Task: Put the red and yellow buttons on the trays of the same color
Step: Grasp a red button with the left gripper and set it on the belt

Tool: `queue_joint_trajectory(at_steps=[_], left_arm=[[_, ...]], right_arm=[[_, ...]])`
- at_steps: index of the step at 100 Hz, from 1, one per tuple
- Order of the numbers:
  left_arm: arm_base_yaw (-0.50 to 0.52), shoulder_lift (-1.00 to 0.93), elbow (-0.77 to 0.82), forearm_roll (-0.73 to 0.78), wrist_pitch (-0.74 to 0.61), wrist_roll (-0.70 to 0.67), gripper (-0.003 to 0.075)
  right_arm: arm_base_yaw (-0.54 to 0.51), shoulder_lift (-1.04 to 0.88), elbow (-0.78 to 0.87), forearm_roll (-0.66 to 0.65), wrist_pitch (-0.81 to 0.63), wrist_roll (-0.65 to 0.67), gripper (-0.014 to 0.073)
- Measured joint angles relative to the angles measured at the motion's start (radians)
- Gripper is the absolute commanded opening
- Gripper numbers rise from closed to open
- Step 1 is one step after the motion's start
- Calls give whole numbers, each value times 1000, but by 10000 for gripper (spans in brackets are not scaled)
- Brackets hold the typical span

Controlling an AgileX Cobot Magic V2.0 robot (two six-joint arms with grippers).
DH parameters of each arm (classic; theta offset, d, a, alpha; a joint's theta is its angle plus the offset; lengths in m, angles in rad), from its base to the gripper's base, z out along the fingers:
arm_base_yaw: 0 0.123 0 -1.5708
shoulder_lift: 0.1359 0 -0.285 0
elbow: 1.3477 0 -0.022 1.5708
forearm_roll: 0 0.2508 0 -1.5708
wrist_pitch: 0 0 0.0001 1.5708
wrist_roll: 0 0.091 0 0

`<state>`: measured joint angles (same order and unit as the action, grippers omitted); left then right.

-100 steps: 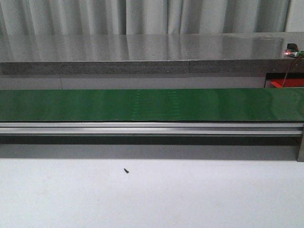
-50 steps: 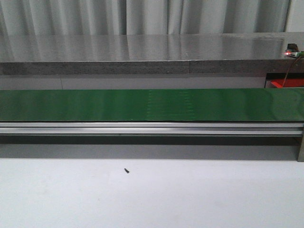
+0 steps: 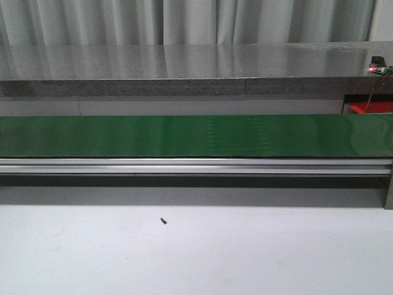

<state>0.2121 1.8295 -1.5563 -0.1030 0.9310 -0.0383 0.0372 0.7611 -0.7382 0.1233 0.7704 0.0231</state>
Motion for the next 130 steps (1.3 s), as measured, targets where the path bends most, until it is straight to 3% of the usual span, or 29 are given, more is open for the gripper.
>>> queue_joint_trajectory(at_steps=[23,32,43,54,100,130], left_arm=[[-10,0,40,2,-21,21,187],[-10,0,40,2,-24,27,295],[-10,0,40,2,-24,38,503],[-10,0,40,-3,-24,48,616],[-6,-105,42,-24,-32,70,620],[119,-116,42,-28,-44,71,620]], right_arm=[[0,0,0,0,0,0,-106],[0,0,0,0,0,0,-106],[0,0,0,0,0,0,-106],[0,0,0,0,0,0,-106],[0,0,0,0,0,0,-106],[0,0,0,0,0,0,-106]])
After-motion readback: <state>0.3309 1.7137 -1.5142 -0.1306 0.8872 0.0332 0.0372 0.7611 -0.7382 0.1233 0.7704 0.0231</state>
